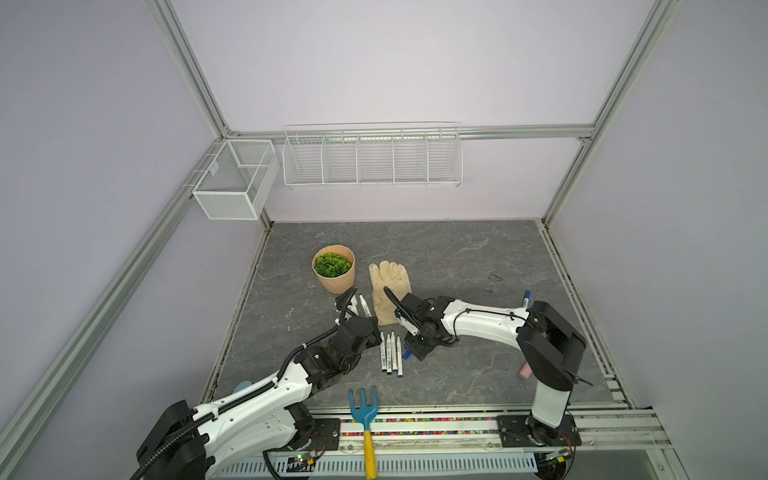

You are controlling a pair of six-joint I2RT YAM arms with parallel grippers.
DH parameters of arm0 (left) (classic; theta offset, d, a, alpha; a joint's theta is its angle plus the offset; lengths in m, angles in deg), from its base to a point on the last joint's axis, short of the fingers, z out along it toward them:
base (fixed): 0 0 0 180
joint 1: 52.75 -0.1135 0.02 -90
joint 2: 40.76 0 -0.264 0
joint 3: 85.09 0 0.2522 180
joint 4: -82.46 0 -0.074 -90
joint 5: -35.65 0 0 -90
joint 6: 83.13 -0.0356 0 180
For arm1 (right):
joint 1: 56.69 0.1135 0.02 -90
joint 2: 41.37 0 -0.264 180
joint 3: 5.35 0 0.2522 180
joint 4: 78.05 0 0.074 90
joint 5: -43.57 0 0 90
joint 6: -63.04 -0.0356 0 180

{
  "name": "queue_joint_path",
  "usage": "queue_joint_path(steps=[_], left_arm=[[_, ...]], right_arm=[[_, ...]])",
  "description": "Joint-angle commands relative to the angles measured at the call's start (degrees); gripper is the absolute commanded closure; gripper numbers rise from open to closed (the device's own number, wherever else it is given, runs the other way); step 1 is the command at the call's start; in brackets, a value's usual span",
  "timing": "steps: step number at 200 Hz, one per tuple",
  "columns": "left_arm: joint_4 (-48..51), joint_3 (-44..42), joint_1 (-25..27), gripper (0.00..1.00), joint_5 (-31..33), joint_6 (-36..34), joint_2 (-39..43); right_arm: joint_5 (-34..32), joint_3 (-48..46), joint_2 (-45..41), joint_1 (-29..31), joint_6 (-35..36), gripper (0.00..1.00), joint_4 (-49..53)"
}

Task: Insert the pens into the pen caps
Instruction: 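Move the right gripper down to a loose blue cap and grasp it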

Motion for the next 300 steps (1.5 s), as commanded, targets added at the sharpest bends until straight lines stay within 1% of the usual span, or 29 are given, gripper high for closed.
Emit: queue_joint_path(steps=[1, 42, 79, 124, 162, 177, 188, 214, 253, 300], left_arm=[[1.0, -0.3, -0.1, 1.00, 1.5, 1.2, 0.7], [0.5, -0.1, -0.2, 1.00, 1.2, 0.9, 0.0], [0.0, 0.8, -0.1, 1.00, 0.3, 0.2, -1.8], [-0.9, 1.6, -0.2, 1.00, -0.6, -0.6, -3.7], [-1.0, 2.0, -0.1, 1.00, -1.0, -1.1, -4.3], [-1.0, 2.0, -0.2, 1.00, -1.0, -1.1, -4.3], [-0.9, 1.9, -0.2, 1.00, -1.0, -0.9, -4.1], [-0.5, 1.6, -0.2, 1.00, -0.8, -1.0, -3.3], [-0.6, 0.9, -0.1, 1.00, -0.6, -0.9, -2.3], [-0.7, 0.2, -0.2, 1.00, -0.6, -1.0, -1.5]], right_arm=[[-3.0, 1.2, 0.6, 0.2, -0.6, 0.39, 1.4], [-7.5, 0.4, 0.1, -1.0, -3.3, 0.39, 2.5], [-7.5, -3.8, -3.0, -4.7, -5.3, 0.40, 2.4], [-3.4, -9.1, -8.5, -10.5, -6.1, 0.40, 0.0], [4.0, -8.7, -11.3, -11.4, -5.6, 0.41, -2.9], [7.1, -7.7, -11.1, -11.3, -5.4, 0.42, -3.3], [8.1, -6.7, -10.1, -11.4, -5.1, 0.43, -2.4], [7.7, -5.0, -7.3, -11.4, -5.0, 0.44, 1.2], [5.5, -6.1, -7.1, -11.4, -6.3, 0.45, 3.2], [-0.9, -6.5, -5.3, -11.5, -8.7, 0.47, 7.5]])
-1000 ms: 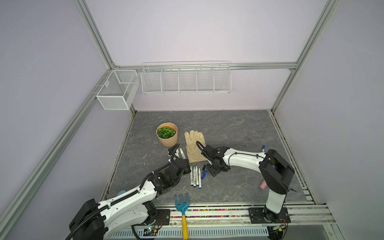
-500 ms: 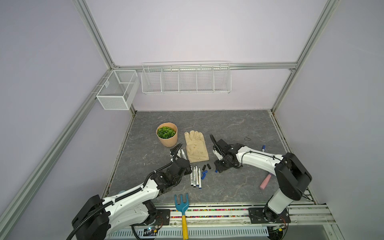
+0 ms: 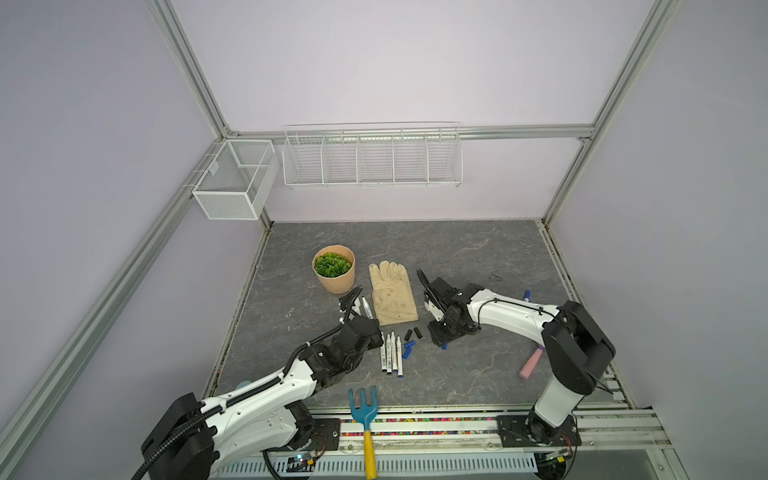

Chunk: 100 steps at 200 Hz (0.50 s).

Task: Insert the pens into the pen caps
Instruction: 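Move the right gripper down to a loose blue cap and grasp it, then lift the blue cap with the right gripper above the held marker tip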

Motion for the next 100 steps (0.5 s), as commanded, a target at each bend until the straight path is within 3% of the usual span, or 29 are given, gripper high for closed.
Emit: queue_joint_path(steps=[1, 53, 100], left_arm=[[-0.5, 0.0, -0.2, 1.00, 0.4, -0.4, 1.2], [-0.7, 0.0, -0.2, 1.00, 0.2, -0.8, 0.4], [-1.8, 0.7, -0.1, 1.00, -1.1, -2.4, -1.0]], right_arm=[[-4.4, -0.8, 1.8, -0.1, -2.3, 0.47, 4.3], [-5.9, -4.4, 2.1, -0.4, -4.3, 0.52, 5.2], [-5.5, -3.7, 3.7, -1.0, -4.0, 0.76, 4.4]])
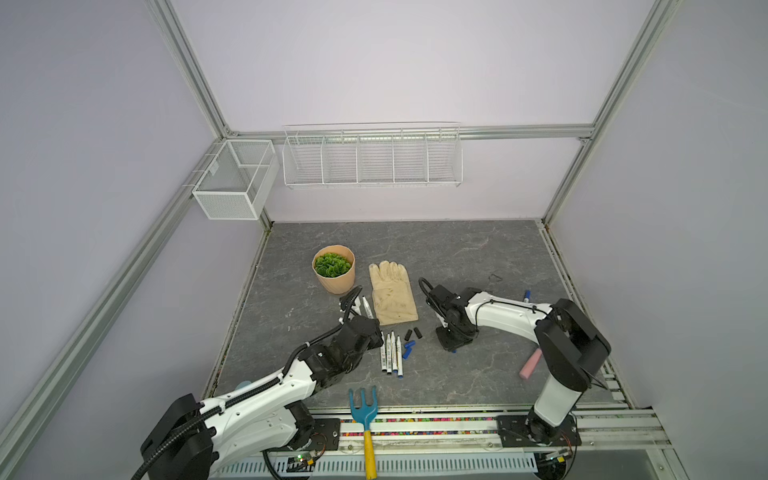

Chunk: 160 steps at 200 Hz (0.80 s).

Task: Insert the pens into the pen caps
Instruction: 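Lift the blue cap with the right gripper above the held marker tip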

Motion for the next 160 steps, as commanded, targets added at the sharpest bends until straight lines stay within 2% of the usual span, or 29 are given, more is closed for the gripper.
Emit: queue_joint_path(steps=[1, 37, 59, 107, 160], left_arm=[[-1.3, 0.7, -0.1, 1.00, -0.9, -1.4, -1.0], [-2.6, 2.0, -0.1, 1.00, -4.9, -5.1, -2.2], [-3.5, 2.8, -0.1, 1.00, -9.1, -8.3, -3.2], [-5.3, 5.2, 1.5, 1.00, -18.4, -15.1, -7.0], [-6.2, 10.1, 8.5, 1.00, -20.0, -21.5, -12.6]], right_arm=[[-0.6, -1.2, 2.4, -0.6, -0.3, 0.76, 1.5], [0.4, -1.3, 1.6, -1.4, -0.2, 0.88, 0.9], [4.1, -2.2, -2.3, -3.9, 0.1, 0.92, -1.8], [11.9, 2.1, -12.4, -6.8, 2.3, 0.94, -7.2], [25.8, 6.1, -20.8, -7.6, -1.8, 0.93, -21.1]])
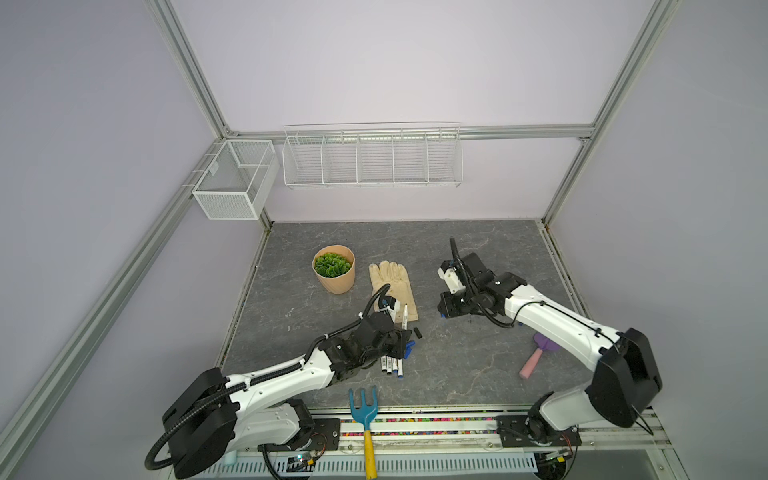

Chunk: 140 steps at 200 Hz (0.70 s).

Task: Insert the pens into the pen caps
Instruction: 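Lift the blue cap with the right gripper above the held marker tip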

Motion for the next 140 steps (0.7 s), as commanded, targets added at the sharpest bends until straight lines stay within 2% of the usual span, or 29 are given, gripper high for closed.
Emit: queue_joint_path(steps=[1, 70, 140], left_arm=[[-1.7, 3.4, 2.2, 1.00, -1.9, -4.7, -1.9], [-1.1, 5.5, 3.6, 1.00, -1.3, -6.1, -2.8], [-1.8, 5.0, 3.6, 1.00, -0.1, -6.0, -1.4]], right_arm=[[9.7, 0.9, -2.7, -0.5, -2.5, 0.93, -9.1], [17.1, 0.3, -3.1, -0.4, -3.6, 0.93, -12.3], [15.0, 0.3, -1.6, 0.1, -0.5, 0.93, -7.7]])
